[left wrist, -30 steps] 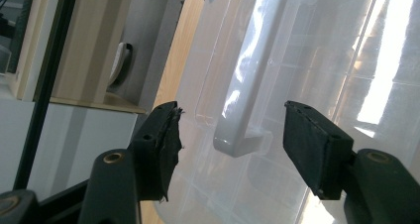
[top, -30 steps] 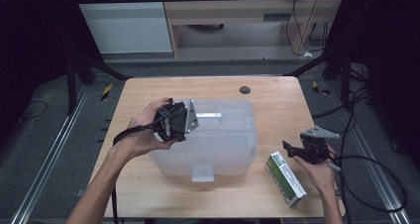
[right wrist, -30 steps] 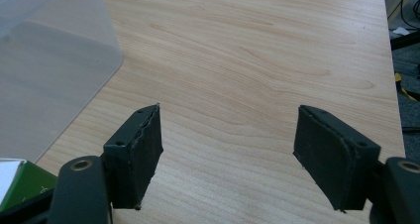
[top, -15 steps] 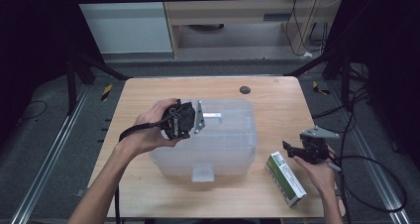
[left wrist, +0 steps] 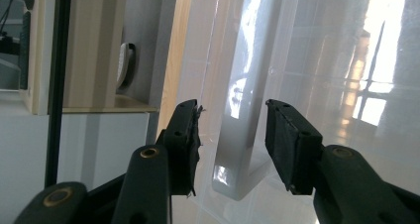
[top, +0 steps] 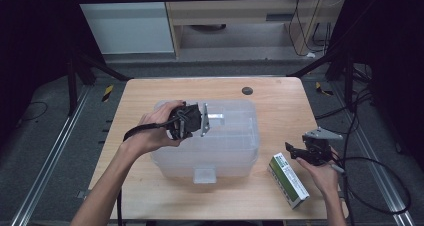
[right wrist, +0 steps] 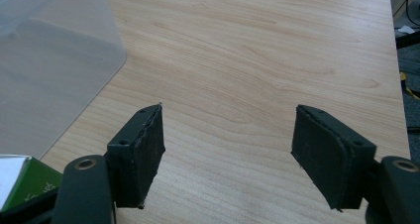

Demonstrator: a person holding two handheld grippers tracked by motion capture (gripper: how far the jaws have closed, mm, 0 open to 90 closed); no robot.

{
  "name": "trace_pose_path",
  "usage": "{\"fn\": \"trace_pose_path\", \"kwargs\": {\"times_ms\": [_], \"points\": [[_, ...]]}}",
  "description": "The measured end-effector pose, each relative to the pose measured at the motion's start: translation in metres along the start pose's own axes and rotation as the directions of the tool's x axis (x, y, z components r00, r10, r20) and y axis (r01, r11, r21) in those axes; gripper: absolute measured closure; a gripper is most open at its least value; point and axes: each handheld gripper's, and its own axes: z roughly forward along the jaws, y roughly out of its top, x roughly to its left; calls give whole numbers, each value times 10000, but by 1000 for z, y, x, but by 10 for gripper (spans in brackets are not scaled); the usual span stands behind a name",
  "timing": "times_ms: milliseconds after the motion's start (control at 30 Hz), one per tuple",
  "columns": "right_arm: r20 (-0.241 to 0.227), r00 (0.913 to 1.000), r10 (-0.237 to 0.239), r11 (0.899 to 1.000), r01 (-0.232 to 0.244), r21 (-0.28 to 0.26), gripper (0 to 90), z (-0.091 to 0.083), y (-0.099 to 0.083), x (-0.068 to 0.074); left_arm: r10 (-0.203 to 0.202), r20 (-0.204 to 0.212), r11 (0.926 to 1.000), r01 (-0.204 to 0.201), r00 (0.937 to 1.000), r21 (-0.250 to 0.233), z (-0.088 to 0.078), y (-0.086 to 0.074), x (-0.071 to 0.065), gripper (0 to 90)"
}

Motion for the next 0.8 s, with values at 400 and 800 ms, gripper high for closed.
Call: {"fn": "trace_pose_path", "kwargs": {"times_ms": [400, 800], "points": [[-113, 9999, -38, 10000, 39, 70, 307, 1, 0, 1, 287, -58, 9996, -286, 9996, 76, 0, 0, 1, 642], [-152, 9999, -13, 9999, 14, 109, 312, 1, 0, 1, 604, -92, 9981, -603, 9981, 99, 0, 5, -1, 701]]}}
